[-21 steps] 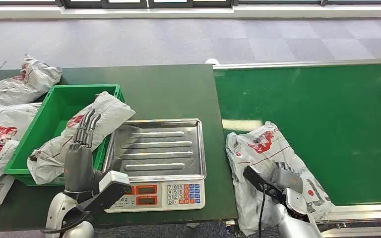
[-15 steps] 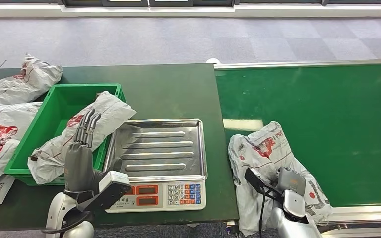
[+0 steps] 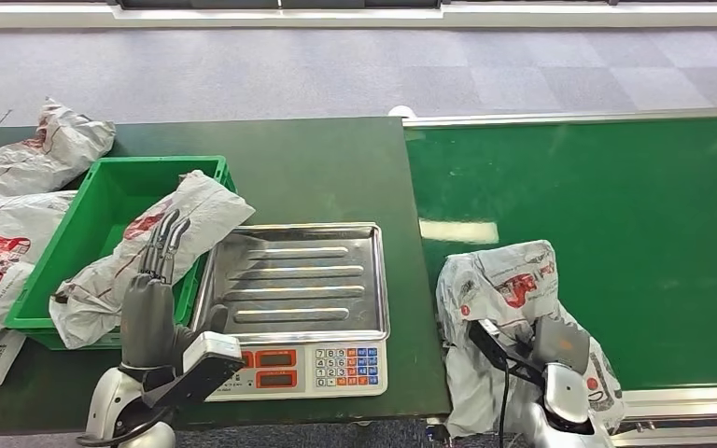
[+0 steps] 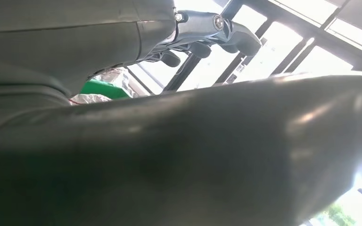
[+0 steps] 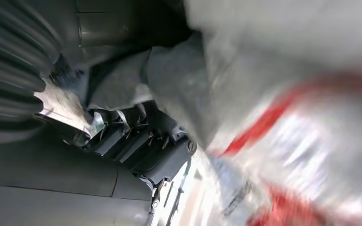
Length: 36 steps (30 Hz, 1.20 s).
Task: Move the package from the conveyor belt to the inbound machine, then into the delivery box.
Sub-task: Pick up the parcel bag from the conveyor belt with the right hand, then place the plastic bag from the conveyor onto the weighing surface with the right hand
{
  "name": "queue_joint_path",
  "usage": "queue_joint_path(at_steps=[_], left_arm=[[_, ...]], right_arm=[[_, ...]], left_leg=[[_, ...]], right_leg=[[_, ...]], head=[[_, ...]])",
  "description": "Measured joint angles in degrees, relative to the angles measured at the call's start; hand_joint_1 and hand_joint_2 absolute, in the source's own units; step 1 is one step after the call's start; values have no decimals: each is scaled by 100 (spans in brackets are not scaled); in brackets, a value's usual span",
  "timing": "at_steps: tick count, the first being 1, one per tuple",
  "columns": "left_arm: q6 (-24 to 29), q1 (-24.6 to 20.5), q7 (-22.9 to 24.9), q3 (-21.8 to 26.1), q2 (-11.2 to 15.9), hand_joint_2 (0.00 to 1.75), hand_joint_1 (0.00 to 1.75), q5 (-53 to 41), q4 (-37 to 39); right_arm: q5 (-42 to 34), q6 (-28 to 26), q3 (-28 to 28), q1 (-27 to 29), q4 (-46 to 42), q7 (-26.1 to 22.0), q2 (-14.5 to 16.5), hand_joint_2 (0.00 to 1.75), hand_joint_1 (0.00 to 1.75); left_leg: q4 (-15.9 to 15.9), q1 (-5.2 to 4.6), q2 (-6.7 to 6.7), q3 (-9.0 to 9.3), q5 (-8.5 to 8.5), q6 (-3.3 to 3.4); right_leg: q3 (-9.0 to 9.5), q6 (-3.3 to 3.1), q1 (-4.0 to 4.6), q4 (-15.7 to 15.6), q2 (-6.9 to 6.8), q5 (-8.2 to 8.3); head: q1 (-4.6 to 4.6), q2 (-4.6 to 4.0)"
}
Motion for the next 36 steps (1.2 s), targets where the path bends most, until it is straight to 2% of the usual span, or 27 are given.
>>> queue_joint_path(at_steps=[5, 8, 13, 17, 21, 26, 29, 32, 36], left_arm=[[12, 16, -67, 0, 0, 0, 0, 69, -5], [30, 15, -150, 0, 2, 0, 0, 174, 5], [32, 1, -287, 0, -10, 0, 0, 364, 53], [-31, -55, -330, 0, -78, 0, 0, 420, 93], [-41, -75, -341, 0, -120, 0, 0, 425, 129], [-46, -76, -345, 0, -138, 0, 0, 433, 147], [-70, -94, -348, 0, -144, 0, 0, 455, 166], [-33, -158, -379, 0, -152, 0, 0, 530, 208], [184, -240, -556, 13, -176, 0, 0, 927, 264]], right_arm=[[-182, 127, -44, -205, -1092, -454, -107, 175, 175], [-315, 298, 109, -753, -1598, -709, -191, 175, 175], [-582, 793, 794, -2053, -2065, -794, -260, 175, 175], [-894, 954, 1620, -2672, -2181, -676, -202, 175, 175], [-1037, 862, 2210, -2887, -2189, -560, -165, 175, 175], [-1090, 840, 2455, -2969, -2189, -567, -165, 175, 175], [-1179, 877, 2584, -3005, -2169, -779, -105, 175, 175], [-1334, 880, 2888, -3070, -1996, -996, 161, 175, 175], [-1937, 807, 3521, -3091, -1485, -1250, 660, 175, 175]], left_leg=[[0, 0, 10, -27, 4, -1], [1, -2, 23, -43, 12, -2], [3, -3, 39, -18, 36, -9], [2, 1, 30, -20, 41, -12], [2, 2, 15, -24, 45, -17], [3, 0, 12, -28, 46, -16], [2, 0, 13, -40, 46, -16], [-1, 3, 23, -58, 45, -17], [-4, 9, 17, -34, 55, -33]], right_leg=[[-20, 2, -3, 3, 6, 5], [-42, 4, -6, 11, 19, 17], [-73, -1, -6, 18, 35, 39], [-76, -3, -3, 19, 31, 38], [-76, -4, 2, 20, 19, 39], [-75, -5, -2, 19, 16, 41], [-75, -5, -4, 20, 15, 41], [-79, -7, -4, 20, 22, 40], [-89, -15, 8, 22, 20, 43]], head=[[0, 0], [0, 0], [-1, 0], [-1, 0], [-2, 0], [-1, 0], [0, 0], [-2, 0], [-2, 0]])
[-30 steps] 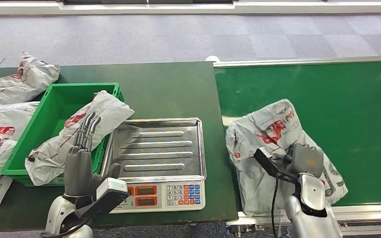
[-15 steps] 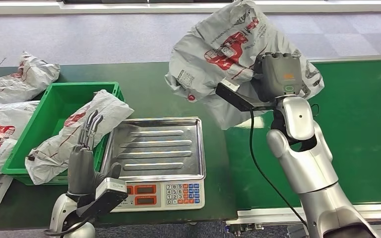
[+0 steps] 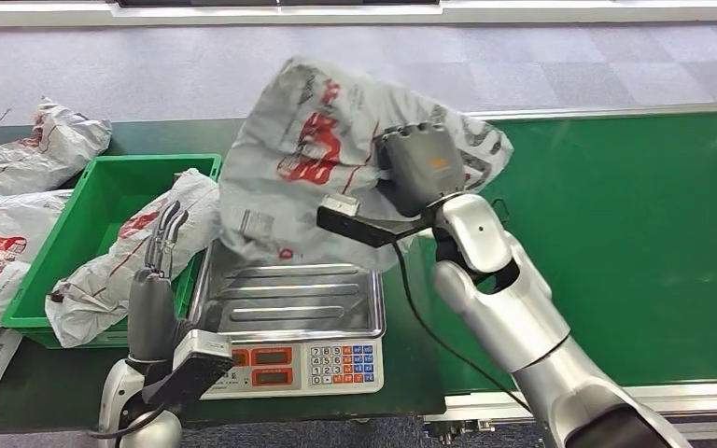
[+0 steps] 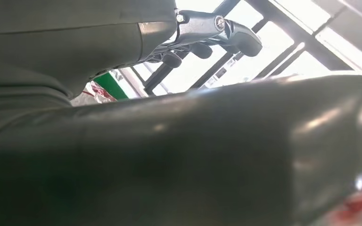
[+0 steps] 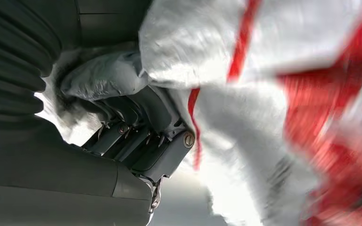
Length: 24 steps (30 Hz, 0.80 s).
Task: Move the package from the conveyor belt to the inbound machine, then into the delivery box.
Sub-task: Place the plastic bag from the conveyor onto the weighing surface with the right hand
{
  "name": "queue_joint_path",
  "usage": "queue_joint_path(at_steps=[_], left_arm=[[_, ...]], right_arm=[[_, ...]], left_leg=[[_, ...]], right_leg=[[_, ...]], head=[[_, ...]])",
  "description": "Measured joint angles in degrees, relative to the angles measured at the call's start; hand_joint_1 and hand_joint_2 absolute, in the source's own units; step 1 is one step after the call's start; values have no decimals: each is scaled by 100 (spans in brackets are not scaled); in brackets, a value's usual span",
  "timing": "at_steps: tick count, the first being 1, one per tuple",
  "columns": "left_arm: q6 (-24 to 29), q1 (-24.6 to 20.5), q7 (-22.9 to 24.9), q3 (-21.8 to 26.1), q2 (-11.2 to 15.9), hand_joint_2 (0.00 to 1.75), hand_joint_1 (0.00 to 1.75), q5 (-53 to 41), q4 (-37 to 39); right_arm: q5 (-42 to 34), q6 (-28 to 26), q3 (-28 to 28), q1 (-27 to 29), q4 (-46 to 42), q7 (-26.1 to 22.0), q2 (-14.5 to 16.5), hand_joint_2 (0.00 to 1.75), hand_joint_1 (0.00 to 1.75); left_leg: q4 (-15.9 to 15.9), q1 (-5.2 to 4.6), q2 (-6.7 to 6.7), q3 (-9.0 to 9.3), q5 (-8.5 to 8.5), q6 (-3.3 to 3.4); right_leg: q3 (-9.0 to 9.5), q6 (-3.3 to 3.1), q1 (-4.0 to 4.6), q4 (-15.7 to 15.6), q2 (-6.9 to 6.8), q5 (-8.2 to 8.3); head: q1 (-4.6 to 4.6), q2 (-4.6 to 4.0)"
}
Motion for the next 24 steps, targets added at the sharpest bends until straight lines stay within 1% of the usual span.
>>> queue_joint_path(at_steps=[5, 9, 13, 17, 24], left_arm=[[348, -35, -245, 168, -104, 0, 0, 696, -26], [531, 58, -442, 285, -129, 0, 0, 979, -143], [719, 155, -583, 324, -152, 0, 0, 1099, -255], [816, 241, -593, 370, -169, 0, 0, 1160, -366], [876, 338, -586, 416, -172, 0, 0, 1168, -473]], right_arm=[[-584, -79, 621, 204, 511, -220, 529, 175, 175], [-992, -22, 799, 301, 768, -402, 770, 175, 175], [-1144, 150, 934, 227, 1036, -490, 995, 175, 175], [-1335, 244, 1047, 129, 1373, -490, 1205, 175, 0], [-1496, 183, 1100, -16, 2115, -397, 1378, 175, 0]], left_leg=[[-3, 10, -6, -4, 3, -6], [-3, 12, -7, -8, 3, -6], [-1, 11, -7, -10, 3, -5], [0, 10, -10, -9, 3, -5], [0, 10, -13, -9, 4, -5]], right_leg=[[-5, -7, 9, 5, -3, -3], [-6, -7, 8, 6, -4, -3], [-6, -7, 6, 5, -4, -2], [-5, -7, 6, 5, -6, -2], [-5, -8, 6, 5, -8, -2]], head=[[-1, 0], [0, 0], [1, 0], [-1, 0], [-1, 0]])
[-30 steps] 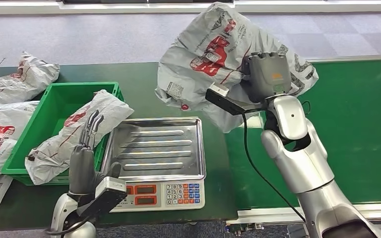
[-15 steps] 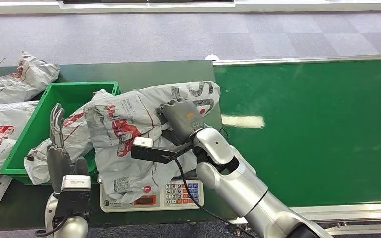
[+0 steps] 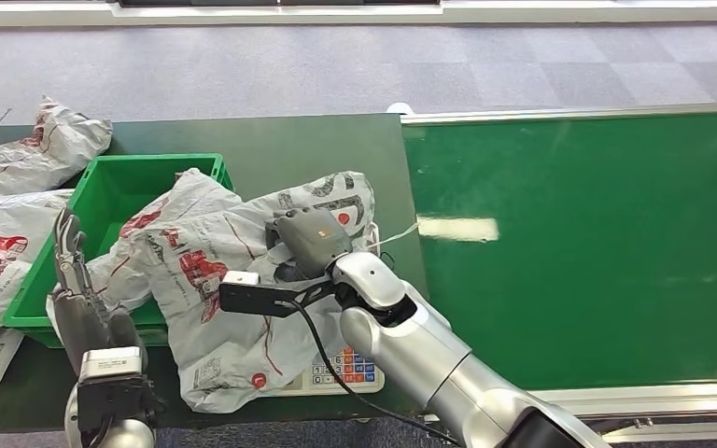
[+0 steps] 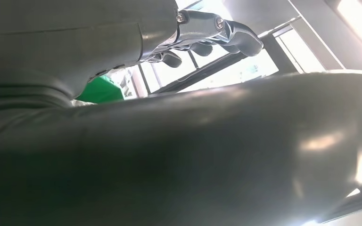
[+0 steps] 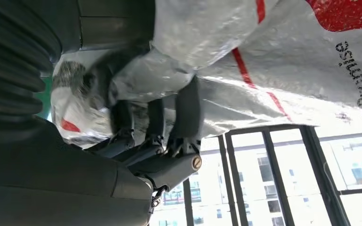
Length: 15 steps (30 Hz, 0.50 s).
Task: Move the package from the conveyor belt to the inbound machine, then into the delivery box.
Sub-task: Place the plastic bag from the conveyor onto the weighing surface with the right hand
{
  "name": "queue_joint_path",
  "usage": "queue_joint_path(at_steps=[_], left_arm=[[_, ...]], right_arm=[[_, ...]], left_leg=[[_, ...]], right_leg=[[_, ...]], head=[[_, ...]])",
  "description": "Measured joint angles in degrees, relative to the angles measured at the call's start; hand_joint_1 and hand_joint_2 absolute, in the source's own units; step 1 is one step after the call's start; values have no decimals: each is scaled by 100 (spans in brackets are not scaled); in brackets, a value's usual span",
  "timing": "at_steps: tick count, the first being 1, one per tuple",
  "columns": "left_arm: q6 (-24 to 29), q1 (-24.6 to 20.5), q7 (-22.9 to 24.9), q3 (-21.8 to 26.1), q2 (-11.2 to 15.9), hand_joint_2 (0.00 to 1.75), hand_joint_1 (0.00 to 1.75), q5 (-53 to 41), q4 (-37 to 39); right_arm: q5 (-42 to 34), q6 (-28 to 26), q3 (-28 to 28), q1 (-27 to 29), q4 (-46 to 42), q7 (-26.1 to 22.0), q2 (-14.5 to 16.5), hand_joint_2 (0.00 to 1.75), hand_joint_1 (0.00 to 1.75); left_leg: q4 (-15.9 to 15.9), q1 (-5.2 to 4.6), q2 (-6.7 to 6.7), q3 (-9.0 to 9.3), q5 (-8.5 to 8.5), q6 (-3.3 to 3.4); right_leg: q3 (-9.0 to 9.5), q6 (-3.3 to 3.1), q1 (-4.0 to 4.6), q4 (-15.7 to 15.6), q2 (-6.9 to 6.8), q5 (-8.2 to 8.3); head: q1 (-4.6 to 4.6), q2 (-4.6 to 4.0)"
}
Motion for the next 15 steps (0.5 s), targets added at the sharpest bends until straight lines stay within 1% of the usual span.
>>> queue_joint_path(at_steps=[4, 10, 15], left_arm=[[17, 23, 58, 0, 0, 0, 0, -49, -20], [74, 77, 85, 0, 0, 0, 0, -126, -74], [61, 76, 31, 0, 0, 0, 0, -135, -78]], right_arm=[[57, -82, 10, -81, 222, 117, 33, 0, 0], [345, -370, 11, -225, 316, 102, 15, 0, 0], [602, -564, 11, -258, 140, 115, -68, 0, 0]], left_leg=[[0, 0, 0, 0, 0, 0], [1, 0, 1, 1, 0, 0], [2, -1, 3, 2, 0, 0]], right_leg=[[-1, 0, 0, 0, 0, 0], [-2, 0, 0, 0, 1, 0], [-2, 0, 0, 0, 1, 0]], head=[[0, 0], [1, 0], [-1, 0]])
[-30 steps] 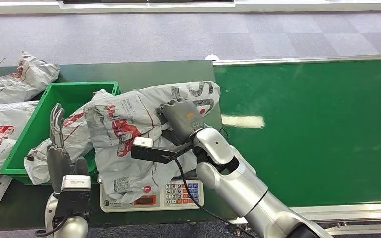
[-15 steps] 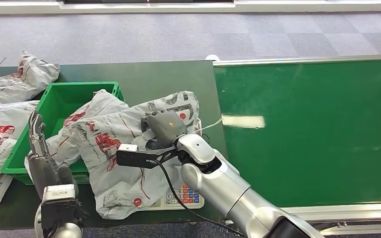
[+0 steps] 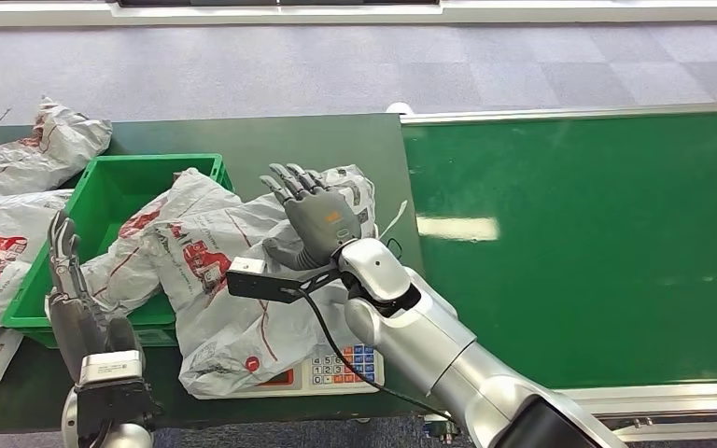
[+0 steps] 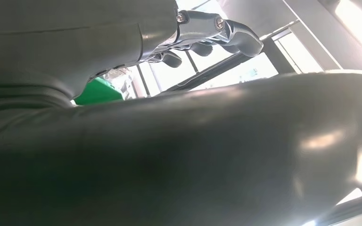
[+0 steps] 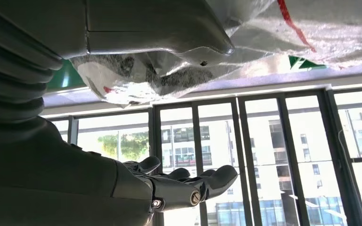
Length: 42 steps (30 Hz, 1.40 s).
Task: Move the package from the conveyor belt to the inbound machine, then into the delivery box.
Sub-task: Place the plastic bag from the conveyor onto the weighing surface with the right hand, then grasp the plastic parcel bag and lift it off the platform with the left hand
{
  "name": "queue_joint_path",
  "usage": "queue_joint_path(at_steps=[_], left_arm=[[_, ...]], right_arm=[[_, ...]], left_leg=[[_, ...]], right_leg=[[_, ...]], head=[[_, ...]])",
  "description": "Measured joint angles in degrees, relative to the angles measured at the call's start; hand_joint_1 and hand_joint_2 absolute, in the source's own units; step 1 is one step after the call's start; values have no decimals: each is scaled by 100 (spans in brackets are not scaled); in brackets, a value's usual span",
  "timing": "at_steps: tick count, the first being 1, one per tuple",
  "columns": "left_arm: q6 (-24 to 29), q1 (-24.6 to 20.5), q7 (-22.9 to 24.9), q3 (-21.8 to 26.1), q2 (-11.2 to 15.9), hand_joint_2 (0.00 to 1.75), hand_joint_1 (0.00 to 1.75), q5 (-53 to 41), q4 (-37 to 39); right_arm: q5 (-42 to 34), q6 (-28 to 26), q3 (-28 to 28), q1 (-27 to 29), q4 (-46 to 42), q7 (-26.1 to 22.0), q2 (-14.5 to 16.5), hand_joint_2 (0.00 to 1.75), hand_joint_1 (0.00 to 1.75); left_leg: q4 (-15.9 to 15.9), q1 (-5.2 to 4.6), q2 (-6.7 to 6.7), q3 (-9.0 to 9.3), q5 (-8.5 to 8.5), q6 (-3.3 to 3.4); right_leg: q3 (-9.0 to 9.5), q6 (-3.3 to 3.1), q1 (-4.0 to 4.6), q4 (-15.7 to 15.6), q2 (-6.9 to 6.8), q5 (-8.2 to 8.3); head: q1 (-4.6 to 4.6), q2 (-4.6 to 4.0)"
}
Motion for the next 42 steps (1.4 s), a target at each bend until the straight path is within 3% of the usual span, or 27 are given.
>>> queue_joint_path(at_steps=[6, 11, 16, 19, 24, 28, 29, 33, 38, 42], left_arm=[[6, -31, -115, 0, 0, 0, 0, 109, 55], [46, -73, -213, 0, 0, 0, 0, 116, 87], [125, -145, -61, 0, 3, 0, 0, -354, 92], [146, -172, 137, 0, 36, 0, 0, -926, 91], [5, -384, 805, -2, 370, 0, 0, -2358, 159], [-209, -660, 1113, -2, 786, 0, 0, -2697, 335], [-310, -733, 1149, -7, 873, 0, 0, -2730, 380], [-1404, -1387, 1383, -214, 1459, 175, 0, -2996, 698], [-2630, -2361, 1440, -689, 2226, 175, 0, -3049, 1169], [-3305, -3112, 1353, -1160, 2783, 0, 0, -2500, 1592]], right_arm=[[317, -295, -8, -10, -210, 62, -96, 0, 0], [813, -789, -167, -16, -560, 391, -229, 0, 0], [1682, -496, -610, 39, -1606, 766, -591, 0, 0], [1967, -369, -852, 158, -2181, 828, -990, 0, 0], [2377, -586, -1213, 1124, -3253, 848, -2230, 0, 0], [2454, -834, -1607, 2336, -4211, 888, -3017, 175, 0], [2483, -855, -1674, 2562, -4394, 902, -3147, 175, 0], [2656, -1113, -2127, 4120, -5471, 1071, -3595, 175, 0], [2606, -1352, -2559, 5810, -6547, 1375, -3814, 175, 0], [2602, -1374, -2620, 6633, -7026, 1698, -3870, 175, 0]], left_leg=[[0, 0, 1, 1, 0, 0], [4, -1, -1, 0, 1, 0], [6, -4, 0, 0, 0, 0], [8, -10, -6, 3, 0, 1], [14, -14, -43, 5, -3, 6], [13, -14, -22, -6, -10, 12], [13, -16, -10, -5, -11, 12], [13, -10, -80, -10, -10, 10], [4, -6, -49, -22, -7, 4], [3, -5, -24, -20, -6, 1]], right_leg=[[0, 0, 0, 0, 0, 1], [-2, -2, 1, 0, 1, 3], [-2, -1, -1, -1, 0, 4], [0, -1, -1, -5, -5, 4], [19, 2, -1, -13, -49, 0], [0, 5, -11, -12, -31, 1], [-9, 6, -10, -13, -18, 2], [13, 1, 19, -16, -84, -21], [-7, -18, 18, -10, -66, -15], [-17, -22, 20, -8, -37, -10]], head=[[1, 0], [1, 0], [2, 0], [0, 0], [3, 0], [0, 0], [-1, 0], [4, 0], [2, 0], [1, 0]])
